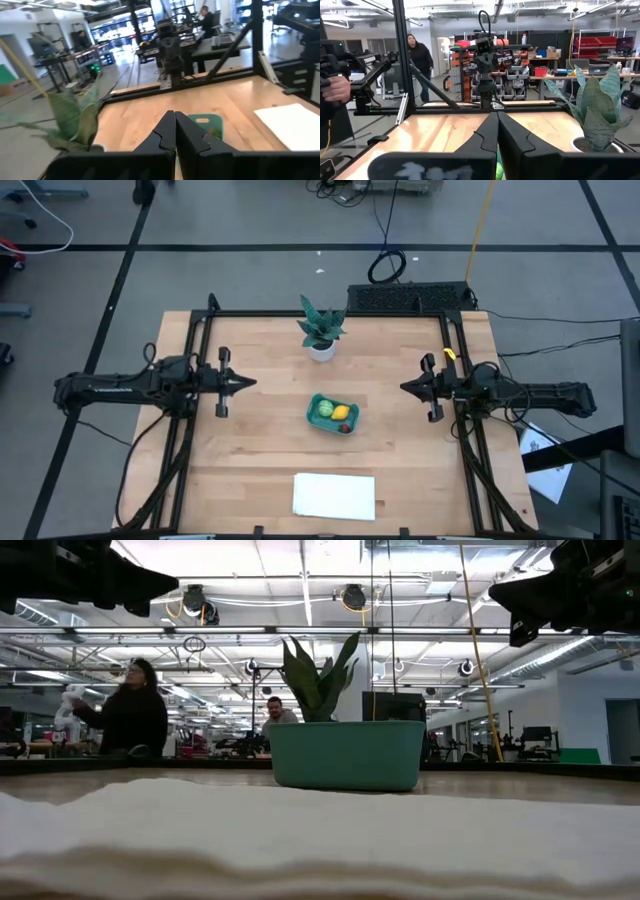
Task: Pick and placing Produce into tupperware
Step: Adjust the green bin on the table
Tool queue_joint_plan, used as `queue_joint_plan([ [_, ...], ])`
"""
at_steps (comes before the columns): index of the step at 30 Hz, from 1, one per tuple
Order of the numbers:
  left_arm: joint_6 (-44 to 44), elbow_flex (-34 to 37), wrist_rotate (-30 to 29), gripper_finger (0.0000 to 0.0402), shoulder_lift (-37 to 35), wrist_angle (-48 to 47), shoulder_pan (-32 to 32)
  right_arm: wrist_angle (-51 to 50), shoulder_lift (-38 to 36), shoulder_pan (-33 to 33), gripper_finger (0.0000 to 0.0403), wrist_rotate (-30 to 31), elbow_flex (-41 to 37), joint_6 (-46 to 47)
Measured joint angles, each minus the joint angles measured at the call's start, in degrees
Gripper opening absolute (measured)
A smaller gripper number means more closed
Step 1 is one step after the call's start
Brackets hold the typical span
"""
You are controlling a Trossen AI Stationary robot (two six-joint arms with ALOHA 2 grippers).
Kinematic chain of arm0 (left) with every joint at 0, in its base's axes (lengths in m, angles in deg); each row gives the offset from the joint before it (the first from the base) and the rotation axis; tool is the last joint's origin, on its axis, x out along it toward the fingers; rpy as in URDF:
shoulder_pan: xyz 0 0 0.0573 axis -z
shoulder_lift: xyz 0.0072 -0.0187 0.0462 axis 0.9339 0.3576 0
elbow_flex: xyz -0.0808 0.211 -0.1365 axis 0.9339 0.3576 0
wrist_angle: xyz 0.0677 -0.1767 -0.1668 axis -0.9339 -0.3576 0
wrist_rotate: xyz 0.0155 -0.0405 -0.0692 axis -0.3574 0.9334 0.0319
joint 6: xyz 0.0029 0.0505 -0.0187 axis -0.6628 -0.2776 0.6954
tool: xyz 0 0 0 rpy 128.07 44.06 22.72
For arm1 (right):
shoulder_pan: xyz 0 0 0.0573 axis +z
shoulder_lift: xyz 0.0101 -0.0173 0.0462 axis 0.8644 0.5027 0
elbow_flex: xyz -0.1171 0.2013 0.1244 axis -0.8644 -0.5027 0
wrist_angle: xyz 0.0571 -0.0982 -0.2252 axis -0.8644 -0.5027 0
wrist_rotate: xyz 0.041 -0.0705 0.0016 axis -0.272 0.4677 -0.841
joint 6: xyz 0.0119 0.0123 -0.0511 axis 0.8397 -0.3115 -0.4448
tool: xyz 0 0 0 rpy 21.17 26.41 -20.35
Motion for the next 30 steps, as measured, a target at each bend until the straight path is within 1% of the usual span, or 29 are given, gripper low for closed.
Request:
queue_joint_plan([
  [4, -0.6, 1.0, -0.8, 0.0, 0.0, 1.0, 2.6, 0.1, 0.0, 0.0, 0.0, -0.7, 0.0, 0.0],
  [8, -1.4, 4.8, -3.8, 0.0, 0.0, 6.3, 4.6, 0.1, 0.0, 0.0, 0.0, -1.5, 0.0, 0.0],
  [12, -2.1, 7.5, -4.8, 0.0, 0.0, 9.8, 5.3, 0.1, 0.0, 0.0, 0.0, -1.5, 0.0, 0.0],
  [18, -3.7, 7.7, -4.9, 0.0, -0.2, 9.1, 5.3, 0.1, 0.0, 0.0, 0.0, -1.5, 0.0, -0.9],
  [20, -4.6, 7.7, -5.8, 0.0, -1.1, 8.9, 5.2, 0.0, -0.3, 0.0, 0.0, -1.1, 0.0, -1.1],
  [23, -4.8, 7.7, -7.4, 0.0, -3.2, 6.9, 4.8, -0.1, -0.9, 0.0, 0.0, 0.6, 0.0, -1.0],
  [30, -4.7, 7.7, -7.7, 0.0, -9.2, 1.1, 3.1, -3.5, -1.3, 0.0, 0.0, 2.5, 0.0, -2.1],
])
